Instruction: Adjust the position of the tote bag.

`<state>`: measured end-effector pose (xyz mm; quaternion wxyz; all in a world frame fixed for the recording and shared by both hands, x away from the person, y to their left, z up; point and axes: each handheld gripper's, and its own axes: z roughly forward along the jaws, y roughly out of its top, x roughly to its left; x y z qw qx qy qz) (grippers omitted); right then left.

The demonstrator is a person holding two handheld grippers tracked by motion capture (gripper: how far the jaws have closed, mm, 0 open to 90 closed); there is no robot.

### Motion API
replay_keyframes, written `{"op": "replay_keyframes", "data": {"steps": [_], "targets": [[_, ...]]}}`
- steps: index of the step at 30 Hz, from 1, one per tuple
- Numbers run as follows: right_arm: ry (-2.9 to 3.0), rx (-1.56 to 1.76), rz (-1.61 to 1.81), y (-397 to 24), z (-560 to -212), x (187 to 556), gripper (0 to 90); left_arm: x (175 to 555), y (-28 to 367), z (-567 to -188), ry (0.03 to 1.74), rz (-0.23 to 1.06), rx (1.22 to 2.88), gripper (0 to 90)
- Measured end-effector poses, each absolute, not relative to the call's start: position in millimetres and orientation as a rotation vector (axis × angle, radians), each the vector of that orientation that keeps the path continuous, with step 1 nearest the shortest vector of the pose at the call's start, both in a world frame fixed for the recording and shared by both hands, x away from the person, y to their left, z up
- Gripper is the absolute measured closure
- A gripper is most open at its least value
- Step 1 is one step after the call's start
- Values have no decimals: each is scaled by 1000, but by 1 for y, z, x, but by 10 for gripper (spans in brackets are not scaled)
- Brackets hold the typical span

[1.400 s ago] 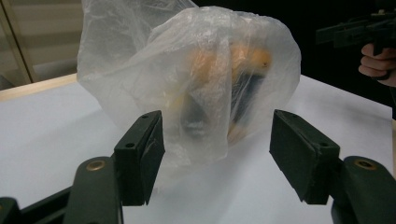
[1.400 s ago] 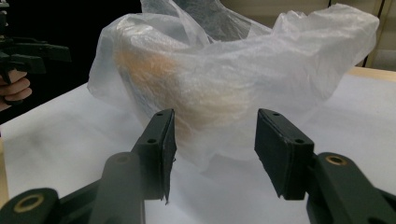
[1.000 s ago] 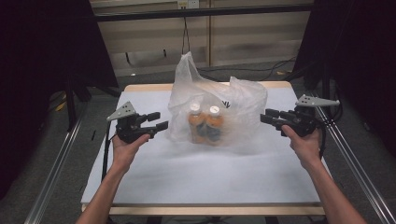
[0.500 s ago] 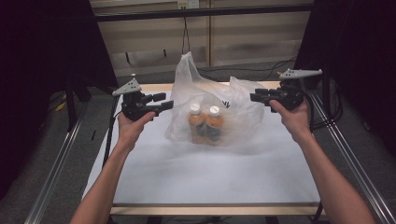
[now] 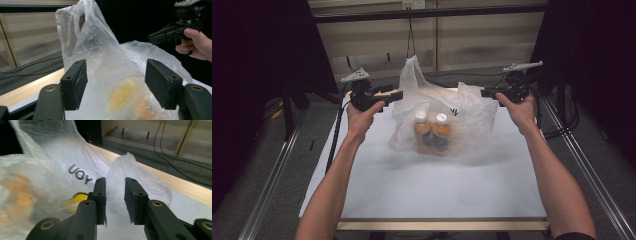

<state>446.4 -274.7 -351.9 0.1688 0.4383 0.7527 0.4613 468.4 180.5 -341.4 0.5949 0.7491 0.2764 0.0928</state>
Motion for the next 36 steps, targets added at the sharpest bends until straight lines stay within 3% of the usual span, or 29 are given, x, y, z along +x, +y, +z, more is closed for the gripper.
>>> {"op": "replay_keyframes", "data": {"steps": [13,19,20,21,22,23,24,25,26,28,36], "targets": [[2142,1322,1236,-286,-371,462,552,487,171,-355,682,212,1802,247],[2168,1316,1184,-280,-379,467,590,492,155,-361,676,191,1853,243],[2184,1324,1153,-279,-383,468,651,493,151,-363,676,175,1867,325],[2184,1324,1153,-279,-383,468,651,493,151,-363,676,175,1867,382],[2202,1330,1142,-279,-388,469,732,493,150,-365,669,168,1868,470],[2202,1330,1142,-279,-388,469,732,492,149,-365,663,167,1873,470],[2214,1334,1131,-280,-391,469,812,491,147,-366,660,161,1884,604],[2214,1334,1131,-280,-391,469,812,491,147,-366,660,161,1884,665],[2217,1332,1135,-280,-391,469,861,491,146,-366,655,165,1889,665],[2218,1337,1142,-281,-390,466,900,489,147,-365,643,164,1883,842],[2199,1311,1197,-283,-379,460,900,478,159,-354,608,167,1847,900]]}}
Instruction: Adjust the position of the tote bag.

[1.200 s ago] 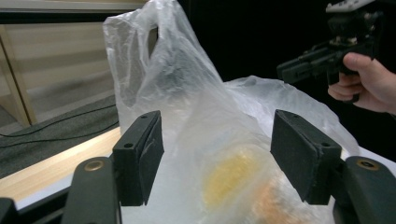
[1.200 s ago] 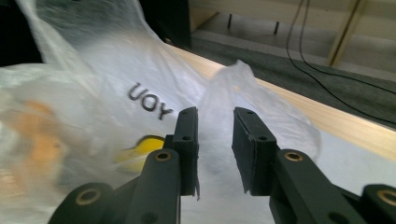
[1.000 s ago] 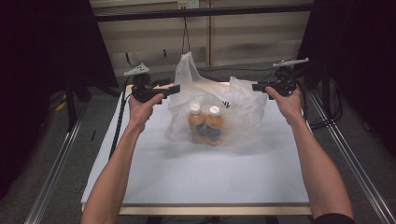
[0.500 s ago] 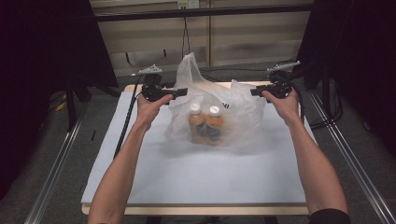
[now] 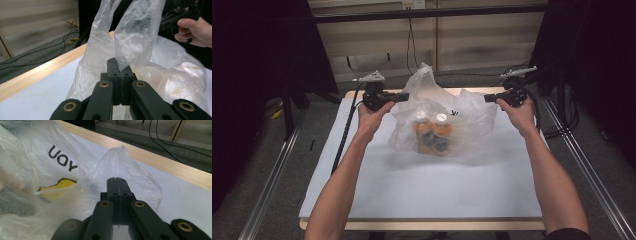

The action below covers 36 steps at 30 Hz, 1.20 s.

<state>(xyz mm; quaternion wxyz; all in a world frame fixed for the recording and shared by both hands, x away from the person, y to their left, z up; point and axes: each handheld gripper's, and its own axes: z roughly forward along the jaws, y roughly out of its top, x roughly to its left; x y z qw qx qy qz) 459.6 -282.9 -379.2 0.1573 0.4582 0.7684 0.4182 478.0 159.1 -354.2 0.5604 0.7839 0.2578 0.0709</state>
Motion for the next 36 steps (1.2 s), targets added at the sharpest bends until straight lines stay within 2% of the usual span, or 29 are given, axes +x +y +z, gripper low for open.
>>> {"op": "replay_keyframes", "data": {"steps": [6,8,9,10,13,14,23,26,29,30,31,32,33,36], "targets": [[2153,1300,1221,-285,-371,454,884,466,178,-341,593,185,1786,900],[2141,1296,1231,-287,-371,454,809,461,184,-337,587,192,1785,900],[2136,1291,1235,-287,-370,453,802,458,187,-335,578,195,1786,900],[2124,1277,1245,-286,-367,451,746,456,189,-331,573,205,1785,900],[2105,1268,1257,-285,-364,450,699,453,192,-328,561,206,1776,900],[2093,1264,1252,-284,-361,449,630,453,193,-327,557,209,1775,900],[2041,1320,1215,-299,-360,449,511,449,201,-324,564,220,1758,900],[2054,1326,1210,-298,-364,450,442,450,204,-324,570,222,1754,900],[2071,1316,1230,-294,-366,451,467,450,207,-324,573,223,1755,900],[2089,1304,1234,-290,-367,452,598,450,207,-324,574,224,1756,900],[2089,1304,1234,-290,-367,452,598,449,208,-324,582,233,1760,900],[2098,1298,1235,-288,-368,453,660,449,210,-324,574,228,1751,900],[2105,1293,1229,-284,-368,453,771,449,210,-324,581,230,1748,900],[2117,1276,1251,-281,-368,453,900,448,214,-326,590,229,1745,900]]}}
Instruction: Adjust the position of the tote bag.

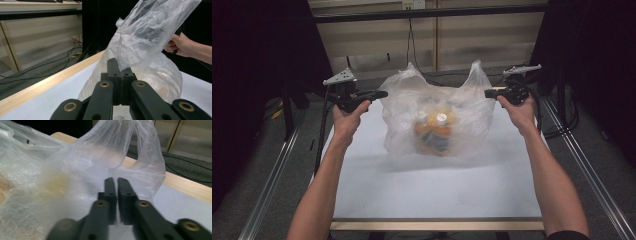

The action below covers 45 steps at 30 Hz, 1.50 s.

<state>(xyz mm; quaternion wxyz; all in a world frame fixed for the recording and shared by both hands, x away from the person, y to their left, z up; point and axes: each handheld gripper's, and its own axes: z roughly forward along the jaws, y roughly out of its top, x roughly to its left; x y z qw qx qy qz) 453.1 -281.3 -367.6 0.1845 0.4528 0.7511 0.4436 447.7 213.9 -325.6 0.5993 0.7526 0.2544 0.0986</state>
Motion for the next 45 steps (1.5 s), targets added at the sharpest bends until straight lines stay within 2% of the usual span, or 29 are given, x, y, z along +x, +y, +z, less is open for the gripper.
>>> {"op": "replay_keyframes", "data": {"steps": [25,26,27,29,30,31,36,39,45], "targets": [[1976,1137,1455,-282,-308,420,900,427,248,-304,604,289,1693,900],[1961,1145,1446,-283,-305,422,836,426,249,-303,601,296,1691,900],[1961,1145,1446,-283,-305,422,836,425,251,-301,599,301,1692,900],[1943,1158,1449,-283,-305,424,746,423,256,-299,590,309,1690,900],[1942,1147,1441,-281,-305,424,636,422,258,-299,589,309,1684,900],[1942,1147,1441,-281,-305,424,636,421,260,-298,597,307,1677,900],[1973,1176,1396,-273,-314,435,410,420,268,-300,602,308,1667,900],[1987,1171,1390,-268,-317,440,387,421,270,-303,605,305,1668,900],[2027,1181,1366,-251,-322,457,488,420,275,-304,598,297,1667,900]]}}
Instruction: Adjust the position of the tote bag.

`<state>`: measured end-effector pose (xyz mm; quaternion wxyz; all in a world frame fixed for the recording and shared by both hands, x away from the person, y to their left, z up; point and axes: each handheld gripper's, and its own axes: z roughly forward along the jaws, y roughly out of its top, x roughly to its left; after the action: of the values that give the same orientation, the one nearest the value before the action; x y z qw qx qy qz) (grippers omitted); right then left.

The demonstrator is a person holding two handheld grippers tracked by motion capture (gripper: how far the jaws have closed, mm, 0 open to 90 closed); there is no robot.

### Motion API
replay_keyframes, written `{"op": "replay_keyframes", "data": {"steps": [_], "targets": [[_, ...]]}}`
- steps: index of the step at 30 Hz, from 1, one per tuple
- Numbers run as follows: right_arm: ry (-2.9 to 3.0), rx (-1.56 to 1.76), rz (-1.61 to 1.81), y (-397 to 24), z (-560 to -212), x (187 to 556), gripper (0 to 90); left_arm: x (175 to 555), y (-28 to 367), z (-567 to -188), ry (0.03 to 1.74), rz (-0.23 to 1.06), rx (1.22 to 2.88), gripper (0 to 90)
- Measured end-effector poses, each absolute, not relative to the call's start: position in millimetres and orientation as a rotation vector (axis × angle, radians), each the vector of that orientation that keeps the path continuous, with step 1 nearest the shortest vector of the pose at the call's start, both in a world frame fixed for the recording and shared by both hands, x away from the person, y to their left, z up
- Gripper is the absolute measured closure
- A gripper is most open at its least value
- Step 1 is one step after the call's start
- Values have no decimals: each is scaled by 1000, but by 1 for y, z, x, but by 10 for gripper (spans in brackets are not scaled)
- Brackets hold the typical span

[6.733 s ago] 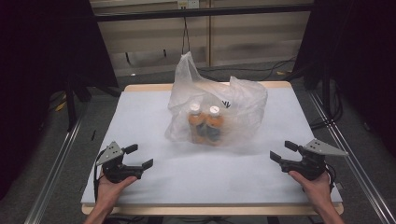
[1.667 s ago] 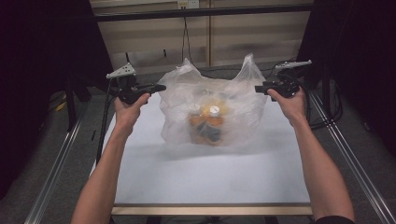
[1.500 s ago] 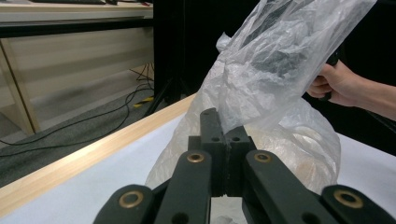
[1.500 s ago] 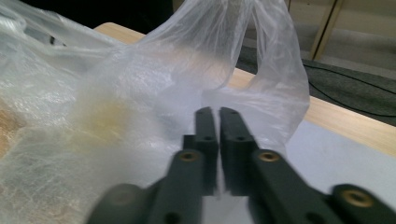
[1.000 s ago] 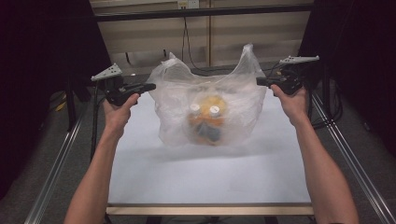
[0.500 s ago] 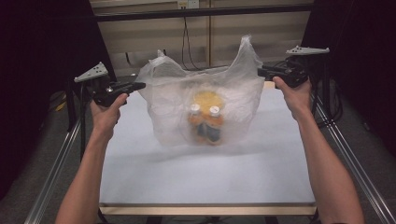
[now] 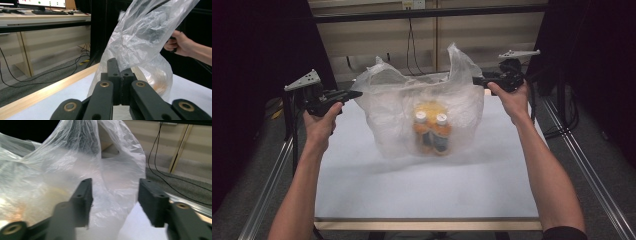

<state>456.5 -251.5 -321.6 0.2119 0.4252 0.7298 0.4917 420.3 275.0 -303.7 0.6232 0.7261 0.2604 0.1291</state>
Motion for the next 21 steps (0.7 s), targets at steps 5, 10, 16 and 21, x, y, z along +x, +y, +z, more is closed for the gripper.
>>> {"op": "replay_keyframes", "data": {"steps": [5,10,16,21], "targets": [[2050,1256,1367,-244,-335,468,403,419,277,-302,591,298,1667,900],[2091,1211,1402,-241,-337,467,680,420,277,-303,590,297,1667,900],[2111,1140,1428,-234,-328,457,900,418,274,-302,592,303,1658,900],[2004,1059,1561,-247,-300,434,900,416,278,-299,605,304,1626,900]]}}
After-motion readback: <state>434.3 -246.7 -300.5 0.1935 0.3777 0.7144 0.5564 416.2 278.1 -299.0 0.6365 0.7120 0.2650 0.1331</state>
